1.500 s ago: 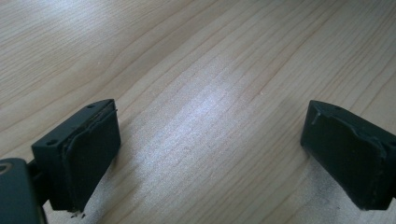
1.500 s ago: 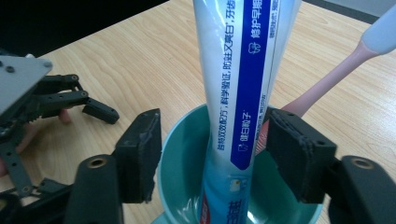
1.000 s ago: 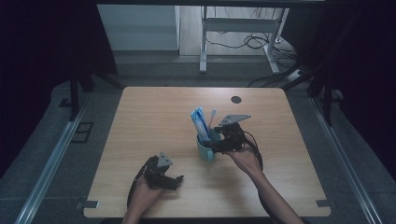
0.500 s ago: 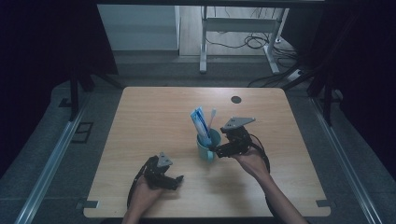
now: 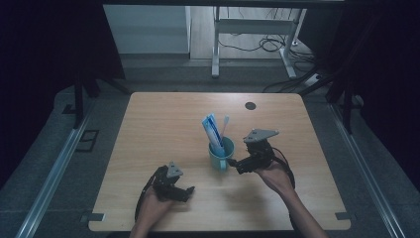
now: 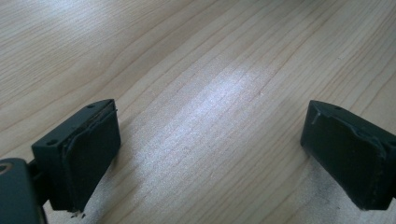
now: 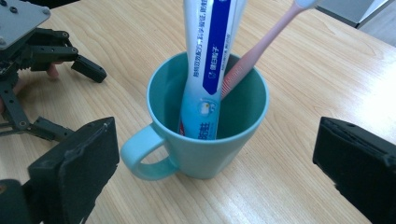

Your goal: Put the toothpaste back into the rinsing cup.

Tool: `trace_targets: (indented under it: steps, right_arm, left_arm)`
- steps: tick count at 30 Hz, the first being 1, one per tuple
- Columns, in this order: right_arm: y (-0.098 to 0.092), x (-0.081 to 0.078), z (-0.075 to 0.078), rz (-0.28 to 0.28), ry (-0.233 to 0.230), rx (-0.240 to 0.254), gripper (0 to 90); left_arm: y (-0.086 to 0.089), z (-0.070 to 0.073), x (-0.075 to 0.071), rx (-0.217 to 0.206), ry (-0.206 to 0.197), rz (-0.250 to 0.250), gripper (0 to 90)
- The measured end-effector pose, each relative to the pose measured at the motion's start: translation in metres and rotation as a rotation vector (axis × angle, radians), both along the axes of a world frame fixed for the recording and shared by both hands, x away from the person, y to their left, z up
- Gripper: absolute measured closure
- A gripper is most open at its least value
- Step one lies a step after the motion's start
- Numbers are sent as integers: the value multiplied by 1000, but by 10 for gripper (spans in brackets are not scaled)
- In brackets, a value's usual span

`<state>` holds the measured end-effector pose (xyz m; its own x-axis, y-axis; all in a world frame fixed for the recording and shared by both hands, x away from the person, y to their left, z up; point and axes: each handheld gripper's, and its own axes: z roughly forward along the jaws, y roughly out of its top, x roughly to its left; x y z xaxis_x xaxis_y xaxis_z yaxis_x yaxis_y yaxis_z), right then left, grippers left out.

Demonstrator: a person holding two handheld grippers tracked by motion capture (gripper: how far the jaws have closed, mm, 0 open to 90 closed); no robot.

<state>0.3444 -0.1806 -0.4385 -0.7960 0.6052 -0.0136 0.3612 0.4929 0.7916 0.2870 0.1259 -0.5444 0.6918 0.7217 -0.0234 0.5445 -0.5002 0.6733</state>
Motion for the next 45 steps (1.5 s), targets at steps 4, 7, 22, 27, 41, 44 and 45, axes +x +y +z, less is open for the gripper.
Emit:
trace_targets:
  steps: [4,7,22,27,41,44,45]
  right_arm:
    - [-7,-3,-2,-10,0,6,0]
    - [-12,-6,-5,-16,4,11,0]
    - [-36,-21,-19,-39,-6,-15,0]
    - [-44,-25,-24,-61,7,-14,5]
    - [-67,-36,-50,-117,28,-48,2]
    - [-71,-38,-56,-124,37,-59,0]
    - [-72,-39,-59,-125,39,-64,0]
  left_arm:
    - [0,0,0,2,0,-2,49]
    - [0,0,0,0,0,0,49]
    - [0,0,0,0,-1,-1,49]
    - [0,0,0,1,0,0,49]
    - [0,0,0,-1,0,1,49]
    - [0,0,0,-2,1,2,49]
    - [0,0,0,-2,1,2,49]
